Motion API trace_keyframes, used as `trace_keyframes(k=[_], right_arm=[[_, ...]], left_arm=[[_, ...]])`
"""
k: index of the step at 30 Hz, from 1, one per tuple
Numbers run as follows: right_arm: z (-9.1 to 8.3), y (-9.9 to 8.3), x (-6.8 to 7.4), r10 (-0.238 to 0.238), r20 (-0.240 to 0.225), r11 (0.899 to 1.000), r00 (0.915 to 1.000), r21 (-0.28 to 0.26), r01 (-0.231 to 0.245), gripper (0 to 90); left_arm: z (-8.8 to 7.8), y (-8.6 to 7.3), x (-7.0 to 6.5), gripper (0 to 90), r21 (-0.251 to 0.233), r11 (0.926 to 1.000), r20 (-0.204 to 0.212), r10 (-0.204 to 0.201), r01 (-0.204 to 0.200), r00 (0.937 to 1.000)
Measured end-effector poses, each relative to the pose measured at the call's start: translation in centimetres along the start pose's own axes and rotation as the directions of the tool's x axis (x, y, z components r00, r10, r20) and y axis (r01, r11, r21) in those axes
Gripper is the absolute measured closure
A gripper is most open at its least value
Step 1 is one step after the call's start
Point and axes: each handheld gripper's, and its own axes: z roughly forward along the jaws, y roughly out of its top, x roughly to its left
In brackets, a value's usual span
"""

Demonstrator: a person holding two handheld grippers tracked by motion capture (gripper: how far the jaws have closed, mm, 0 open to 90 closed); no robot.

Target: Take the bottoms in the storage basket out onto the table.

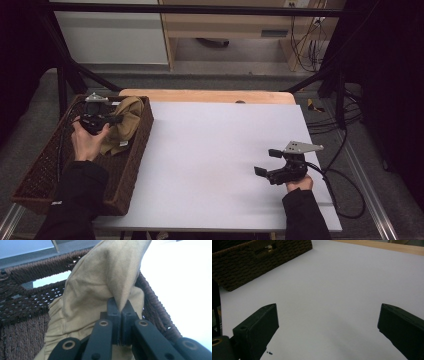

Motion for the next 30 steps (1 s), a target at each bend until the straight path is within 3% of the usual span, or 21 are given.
trace_keyframes(k=[13,30], right_arm=[[0.0,0.0,0.0,-0.001,0.001,1.000,1.0000,0.001,0.001,3.9],[0.0,0.0,0.0,0.003,0.000,1.000,1.0000,-0.002,-0.003,3.9]], left_arm=[[-1.0,0.3,0.1,87.9,-0.039,0.9991,0.034,-0.017,0.018,0.9993],[-2.7,0.7,0.2,87.9,-0.069,0.9976,0.045,-0.002,0.005,0.9990]])
